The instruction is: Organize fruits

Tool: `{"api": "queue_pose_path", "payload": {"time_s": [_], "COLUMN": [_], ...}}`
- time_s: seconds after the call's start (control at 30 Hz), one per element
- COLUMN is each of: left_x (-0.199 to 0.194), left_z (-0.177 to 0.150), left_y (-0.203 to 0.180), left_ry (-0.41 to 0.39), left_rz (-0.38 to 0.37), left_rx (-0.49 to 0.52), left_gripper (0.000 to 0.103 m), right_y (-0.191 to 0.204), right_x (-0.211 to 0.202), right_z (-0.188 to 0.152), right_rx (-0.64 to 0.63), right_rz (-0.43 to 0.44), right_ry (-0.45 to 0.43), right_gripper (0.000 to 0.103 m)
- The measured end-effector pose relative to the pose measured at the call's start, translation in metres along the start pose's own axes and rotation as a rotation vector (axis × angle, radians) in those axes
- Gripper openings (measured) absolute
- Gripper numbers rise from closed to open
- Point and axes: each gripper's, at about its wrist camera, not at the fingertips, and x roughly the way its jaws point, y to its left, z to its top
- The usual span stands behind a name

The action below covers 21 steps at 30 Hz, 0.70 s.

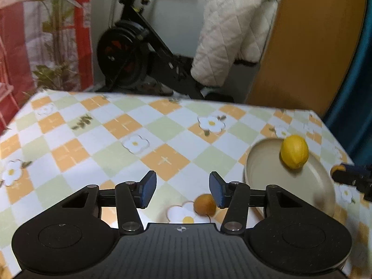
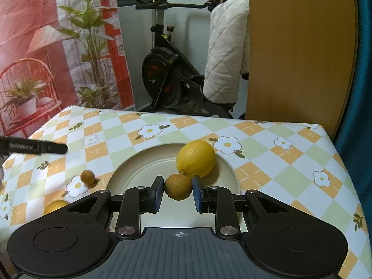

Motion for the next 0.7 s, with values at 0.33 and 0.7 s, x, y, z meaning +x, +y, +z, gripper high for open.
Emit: {"api": "queue_pose_path", "payload": {"time_s": [0.33, 0.7], "left_x": [0.036, 0.034], "left_z": [-0.010, -0.014], "left_y": [-0.009, -0.009], "left_ry": [0.095, 0.101], "left_rz": [-0.042, -0.053], "left_rx": [0.005, 0.032], "left_gripper": [0.046, 0.031], "right_y": [-0.009, -0.009], "right_x": [0.010, 0.012], "right_z": [-0.011, -0.013], "right_rx": [0.050, 0.062], "right_rz": [0.001, 0.009], "right_ry": [0.022, 0.027], "right_gripper": [0.024, 0.024]}}
